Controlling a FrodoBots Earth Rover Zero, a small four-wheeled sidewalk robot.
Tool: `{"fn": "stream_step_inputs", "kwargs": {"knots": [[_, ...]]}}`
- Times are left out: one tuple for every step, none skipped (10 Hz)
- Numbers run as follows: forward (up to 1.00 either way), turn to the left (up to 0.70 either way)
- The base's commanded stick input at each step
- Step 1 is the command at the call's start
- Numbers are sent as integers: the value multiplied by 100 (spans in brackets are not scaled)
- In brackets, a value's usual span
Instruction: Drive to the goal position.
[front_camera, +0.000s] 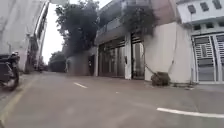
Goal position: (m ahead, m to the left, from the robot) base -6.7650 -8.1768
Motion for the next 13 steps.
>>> {"fn": "stream_step_inputs", "kwargs": {"knots": [[0, -50], [0, -50], [0, -50], [0, -50], [0, -50], [0, -50], [0, -50], [0, -50], [0, -50], [0, -50], [0, -50], [0, -50], [0, -50]]}}
